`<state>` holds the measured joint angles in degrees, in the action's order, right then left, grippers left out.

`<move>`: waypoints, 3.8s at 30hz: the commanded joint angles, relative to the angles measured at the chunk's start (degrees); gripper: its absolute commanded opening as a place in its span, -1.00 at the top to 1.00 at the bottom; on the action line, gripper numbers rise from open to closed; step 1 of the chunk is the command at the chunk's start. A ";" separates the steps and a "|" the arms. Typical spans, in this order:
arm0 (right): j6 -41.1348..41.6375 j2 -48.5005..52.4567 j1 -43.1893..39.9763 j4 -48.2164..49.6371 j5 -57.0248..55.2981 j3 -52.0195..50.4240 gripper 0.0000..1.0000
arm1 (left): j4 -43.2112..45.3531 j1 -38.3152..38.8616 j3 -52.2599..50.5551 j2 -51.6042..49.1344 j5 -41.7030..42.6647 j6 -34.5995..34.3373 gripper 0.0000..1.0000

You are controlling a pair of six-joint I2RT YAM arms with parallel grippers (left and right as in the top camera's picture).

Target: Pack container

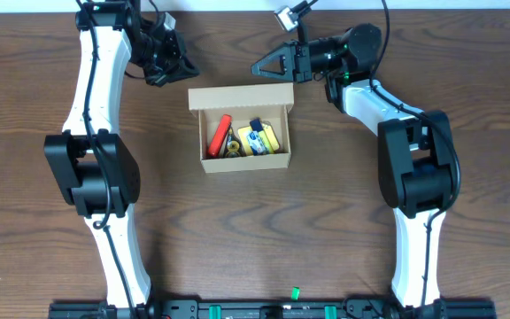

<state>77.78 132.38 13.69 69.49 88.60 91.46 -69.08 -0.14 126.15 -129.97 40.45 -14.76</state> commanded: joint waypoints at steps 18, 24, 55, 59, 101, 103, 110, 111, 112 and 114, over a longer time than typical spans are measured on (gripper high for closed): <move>22.93 -1.46 -6.01 20.72 0.79 3.63 -0.96 | -10.03 1.40 10.40 0.79 -5.92 6.73 0.88; 23.08 -8.74 -13.70 20.70 0.79 -0.26 -0.96 | -10.14 2.80 10.40 0.79 -5.95 7.04 0.88; -37.68 -34.91 -28.20 19.23 -8.98 -46.90 -0.98 | -12.24 2.82 10.40 0.79 -6.78 6.86 0.89; -55.65 -34.91 -28.50 14.10 -14.93 -46.90 -0.98 | -12.72 2.82 10.40 0.79 -6.78 6.86 0.89; -74.86 -29.38 9.11 -93.79 -71.91 1.55 -0.99 | -16.72 8.41 10.64 5.81 -20.35 3.41 0.89; -73.09 -27.78 10.97 -94.29 -68.63 1.55 -0.99 | -18.10 9.07 10.64 5.81 -20.87 3.41 0.90; -72.06 -26.47 13.14 -96.89 -64.11 1.53 -0.99 | -21.31 9.29 10.62 5.81 -21.35 3.45 0.88; -72.15 -26.47 13.14 -97.53 -64.17 1.53 -0.99 | -21.31 9.29 10.62 5.81 -21.35 3.45 0.89; -72.76 -26.47 13.14 -98.23 -64.15 1.53 -0.97 | -21.31 9.29 10.62 5.81 -21.35 3.45 0.89; -73.99 -26.47 13.14 -99.84 -64.30 1.53 0.67 | -21.46 9.29 10.62 5.81 -21.35 3.45 0.89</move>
<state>4.14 106.02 26.48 -29.45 23.42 92.66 -90.04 9.39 135.63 -125.10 20.12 -10.92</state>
